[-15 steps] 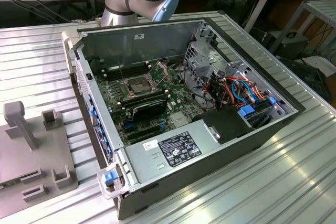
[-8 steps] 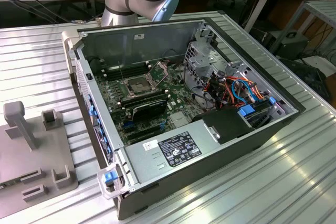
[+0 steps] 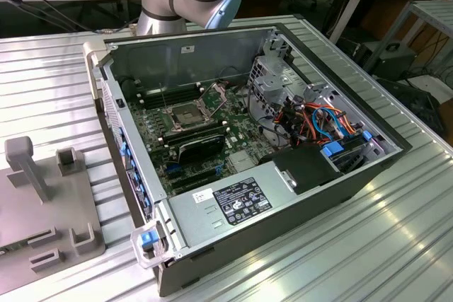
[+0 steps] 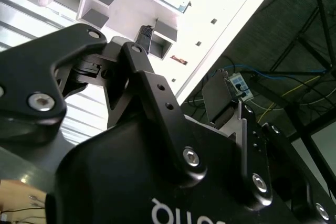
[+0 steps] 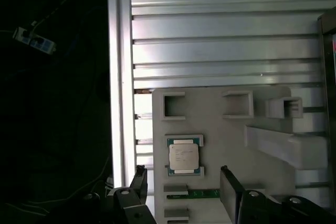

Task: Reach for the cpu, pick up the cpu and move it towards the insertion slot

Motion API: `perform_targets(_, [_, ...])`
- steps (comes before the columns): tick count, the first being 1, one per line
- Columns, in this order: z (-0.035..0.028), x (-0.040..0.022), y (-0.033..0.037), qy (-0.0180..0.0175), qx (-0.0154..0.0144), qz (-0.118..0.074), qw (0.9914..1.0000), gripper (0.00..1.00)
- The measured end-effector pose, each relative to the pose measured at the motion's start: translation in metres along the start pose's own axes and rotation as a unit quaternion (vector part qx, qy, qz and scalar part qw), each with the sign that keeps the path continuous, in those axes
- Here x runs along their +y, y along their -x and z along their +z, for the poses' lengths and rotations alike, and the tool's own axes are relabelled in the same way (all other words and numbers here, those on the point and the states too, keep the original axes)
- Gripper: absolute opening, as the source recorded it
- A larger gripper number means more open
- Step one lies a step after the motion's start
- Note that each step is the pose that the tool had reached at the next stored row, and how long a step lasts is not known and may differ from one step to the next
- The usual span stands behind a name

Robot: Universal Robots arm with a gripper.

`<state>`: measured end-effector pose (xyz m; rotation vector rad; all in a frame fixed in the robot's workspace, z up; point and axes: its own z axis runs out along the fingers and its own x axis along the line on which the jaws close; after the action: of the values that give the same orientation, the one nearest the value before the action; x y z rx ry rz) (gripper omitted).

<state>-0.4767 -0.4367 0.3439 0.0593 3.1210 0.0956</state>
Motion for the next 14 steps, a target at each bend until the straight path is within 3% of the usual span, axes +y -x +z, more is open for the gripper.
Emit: perform_targets(14, [0.0118, -0.0008, -0.0002, 0.0005, -0.0002, 0.000, 1.00000, 0.66])
